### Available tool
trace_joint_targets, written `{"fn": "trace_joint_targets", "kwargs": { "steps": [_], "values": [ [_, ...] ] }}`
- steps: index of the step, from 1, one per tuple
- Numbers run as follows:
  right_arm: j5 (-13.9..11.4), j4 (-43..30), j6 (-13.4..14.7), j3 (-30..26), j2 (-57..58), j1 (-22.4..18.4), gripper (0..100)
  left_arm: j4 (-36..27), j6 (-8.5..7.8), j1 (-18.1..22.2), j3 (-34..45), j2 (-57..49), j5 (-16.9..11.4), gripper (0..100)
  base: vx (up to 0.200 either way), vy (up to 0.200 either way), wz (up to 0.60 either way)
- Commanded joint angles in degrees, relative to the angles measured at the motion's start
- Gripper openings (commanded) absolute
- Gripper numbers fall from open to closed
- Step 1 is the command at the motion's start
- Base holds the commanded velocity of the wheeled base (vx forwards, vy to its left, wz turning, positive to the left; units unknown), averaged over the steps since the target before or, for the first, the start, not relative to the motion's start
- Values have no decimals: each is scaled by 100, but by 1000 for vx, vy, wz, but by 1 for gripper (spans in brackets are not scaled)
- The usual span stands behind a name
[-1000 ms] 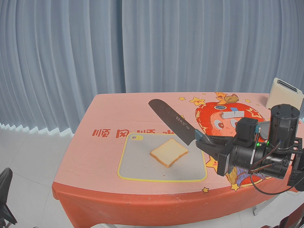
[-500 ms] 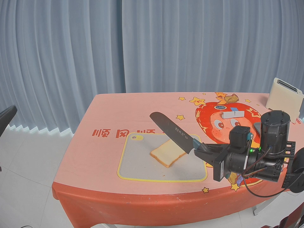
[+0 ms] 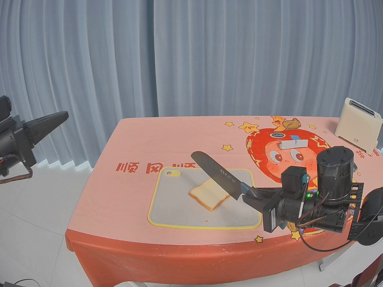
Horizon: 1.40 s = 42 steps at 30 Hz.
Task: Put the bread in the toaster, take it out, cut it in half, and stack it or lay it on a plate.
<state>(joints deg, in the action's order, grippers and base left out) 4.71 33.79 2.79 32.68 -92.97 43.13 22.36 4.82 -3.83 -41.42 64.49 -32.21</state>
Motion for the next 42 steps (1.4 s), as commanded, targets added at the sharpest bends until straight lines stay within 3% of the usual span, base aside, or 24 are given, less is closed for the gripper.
{"fn": "trace_joint_targets", "kwargs": {
  "steps": [1,4,5,14,24,31,36,42],
  "values": [
    [4,-13,2,-25,-37,29,0,243,-174,-320,-226,872,4,0,0,0,0],
    [4,-22,2,-34,-55,20,0,691,-429,-514,-199,1329,57,0,0,0,0],
    [4,-13,2,-52,-55,29,0,814,-446,-575,-199,1435,83,0,0,0,0],
    [-14,22,2,-60,-319,-33,0,1166,-429,-1393,-217,1945,250,0,0,0,0],
    [-22,13,2,-43,-371,-24,0,1166,-402,-1858,-393,2454,294,0,0,0,0],
    [-22,31,-7,-16,-433,-33,0,1508,-402,-2254,-481,3061,918,0,0,0,0],
    [-22,40,2,10,-398,-42,0,1904,-402,-2351,-551,3377,1023,0,0,0,0],
    [-5,312,2,-16,-407,-50,0,1948,-394,-2500,-832,3667,1032,0,0,0,0]
  ]
}}
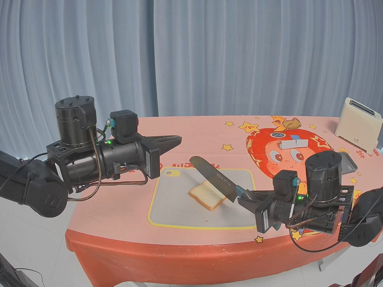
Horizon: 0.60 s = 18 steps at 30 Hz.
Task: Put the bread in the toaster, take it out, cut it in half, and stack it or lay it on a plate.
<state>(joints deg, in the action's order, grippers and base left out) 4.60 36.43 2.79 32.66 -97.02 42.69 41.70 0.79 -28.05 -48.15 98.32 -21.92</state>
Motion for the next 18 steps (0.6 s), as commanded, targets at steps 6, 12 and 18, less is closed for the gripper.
{"fn": "trace_joint_targets", "kwargs": {
  "steps": [6,12,18],
  "values": [
    [6,40,2,-49,-36,-6,0,22,9,-201,-397,575,47,0,0,0,0],
    [6,31,2,-49,-62,-77,0,391,0,-324,-441,952,285,0,0,0,0],
    [15,31,2,-58,-80,-77,0,1419,9,-438,-493,1533,504,0,0,0,0]
  ]
}}
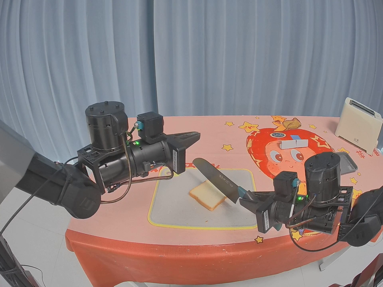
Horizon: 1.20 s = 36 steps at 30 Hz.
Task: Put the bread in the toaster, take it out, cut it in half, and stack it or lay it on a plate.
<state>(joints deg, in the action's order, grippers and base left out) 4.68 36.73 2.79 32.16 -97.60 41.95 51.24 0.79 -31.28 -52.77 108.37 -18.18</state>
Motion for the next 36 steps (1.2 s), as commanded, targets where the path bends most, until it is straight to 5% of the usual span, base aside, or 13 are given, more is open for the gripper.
{"fn": "trace_joint_targets", "kwargs": {
  "steps": [1,29,36],
  "values": [
    [6,1,2,-8,-22,-2,0,493,9,-115,-22,544,130,0,0,0,0],
    [-11,-113,20,247,30,33,0,668,-9,-291,-49,808,218,0,0,0,0],
    [-20,-790,99,678,65,85,0,747,-9,-370,-102,817,236,0,0,0,0]
  ]
}}
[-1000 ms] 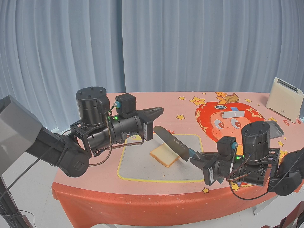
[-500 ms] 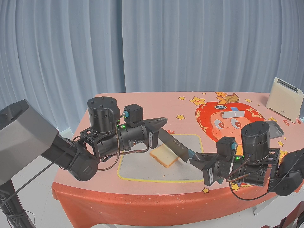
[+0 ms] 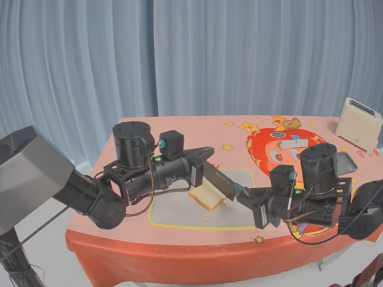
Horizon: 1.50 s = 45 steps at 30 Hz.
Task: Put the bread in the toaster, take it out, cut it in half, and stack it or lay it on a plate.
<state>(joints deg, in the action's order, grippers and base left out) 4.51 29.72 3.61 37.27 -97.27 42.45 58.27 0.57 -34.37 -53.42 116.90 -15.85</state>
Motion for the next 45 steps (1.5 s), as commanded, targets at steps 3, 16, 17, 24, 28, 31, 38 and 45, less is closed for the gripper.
{"fn": "trace_joint_targets", "kwargs": {
  "steps": [3,16,17,24,28,31,38,45],
  "values": [
    [6,-107,17,176,6,27,0,62,4,-62,16,9,3,0,0,0,0],
    [-3,-160,17,132,-3,27,0,70,-5,-44,25,308,135,0,0,0,0],
    [-3,-195,17,132,-3,27,0,70,-5,-53,25,316,143,0,0,0,0],
    [-3,-300,26,123,-29,18,0,79,-13,-53,25,431,152,0,0,0,0],
    [6,-291,17,132,-47,-17,0,79,-22,-53,25,475,152,0,0,0,0],
    [6,-291,17,123,-47,-35,0,88,-22,-53,33,510,152,0,0,0,0],
    [6,-300,17,114,-73,-35,0,88,-22,-53,42,633,152,0,0,0,0],
    [-3,-283,17,53,-91,27,0,88,-22,-53,42,712,152,0,0,0,0]
  ]
}}
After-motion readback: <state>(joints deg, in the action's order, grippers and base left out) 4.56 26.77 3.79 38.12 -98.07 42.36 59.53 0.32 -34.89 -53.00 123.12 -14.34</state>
